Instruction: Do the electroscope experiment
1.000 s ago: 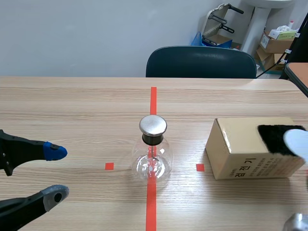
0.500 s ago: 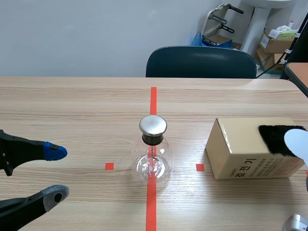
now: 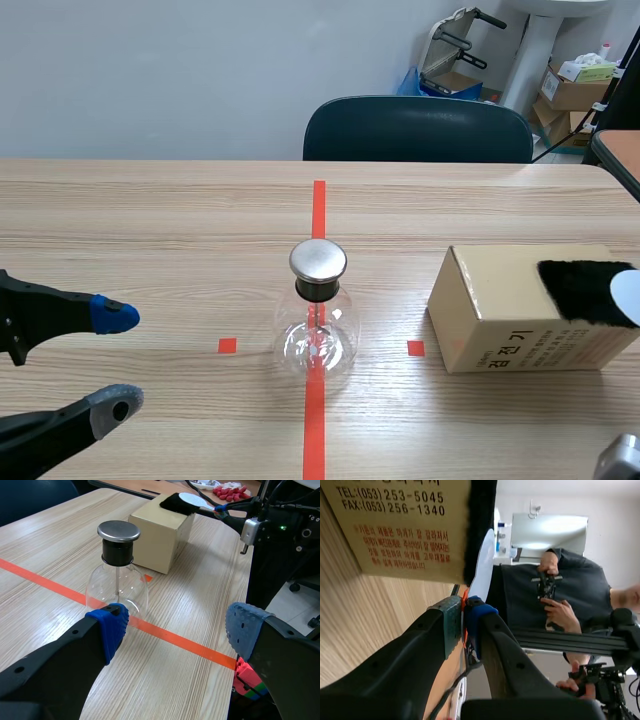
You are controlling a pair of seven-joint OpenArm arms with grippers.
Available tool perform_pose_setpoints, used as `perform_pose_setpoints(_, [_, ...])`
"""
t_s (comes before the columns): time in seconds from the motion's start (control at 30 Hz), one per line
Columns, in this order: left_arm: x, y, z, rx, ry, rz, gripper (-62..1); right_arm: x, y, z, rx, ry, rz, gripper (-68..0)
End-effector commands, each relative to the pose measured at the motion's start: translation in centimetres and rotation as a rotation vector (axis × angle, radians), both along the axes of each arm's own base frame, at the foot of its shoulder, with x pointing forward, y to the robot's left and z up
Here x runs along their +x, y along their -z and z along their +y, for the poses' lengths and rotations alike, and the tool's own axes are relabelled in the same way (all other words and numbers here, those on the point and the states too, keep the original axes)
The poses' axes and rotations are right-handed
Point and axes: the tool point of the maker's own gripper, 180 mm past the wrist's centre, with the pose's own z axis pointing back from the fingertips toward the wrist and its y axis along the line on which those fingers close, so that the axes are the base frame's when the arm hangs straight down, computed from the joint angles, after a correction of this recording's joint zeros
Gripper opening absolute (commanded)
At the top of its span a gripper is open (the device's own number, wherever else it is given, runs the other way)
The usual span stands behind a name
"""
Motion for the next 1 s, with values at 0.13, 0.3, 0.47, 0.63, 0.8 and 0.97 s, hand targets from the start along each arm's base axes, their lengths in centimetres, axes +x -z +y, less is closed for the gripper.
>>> perform_pose_setpoints(0.13, [0.2,-0.8,-0.2,-0.031,-0.001,-0.011,-17.7,-0.4,-0.4,4.2,0.009,-0.262,-0.008,-65.8])
perform_pose_setpoints(0.3, [0.2,-0.8,-0.2,-0.032,-0.001,-0.012,-17.7,0.0,-0.6,2.3,0.006,-0.151,-0.017,-65.8])
perform_pose_setpoints(0.47, [0.2,-0.8,-0.3,-0.034,-0.001,-0.011,-17.7,0.3,-0.7,-1.4,-0.009,0.052,-0.027,-65.8])
perform_pose_setpoints(0.63, [0.2,-0.8,-0.3,-0.034,-0.002,-0.012,-17.7,-0.1,-0.5,3.3,0.002,-0.212,-0.011,-65.8])
perform_pose_setpoints(0.8, [0.2,-0.8,-0.3,-0.033,-0.001,-0.011,-17.7,-0.3,-0.4,3.3,0.008,-0.206,-0.007,-65.8])
perform_pose_setpoints(0.97, [0.2,-0.8,-0.3,-0.033,-0.001,-0.011,-17.7,0.0,-0.5,-1.8,-0.022,0.075,-0.013,-65.8])
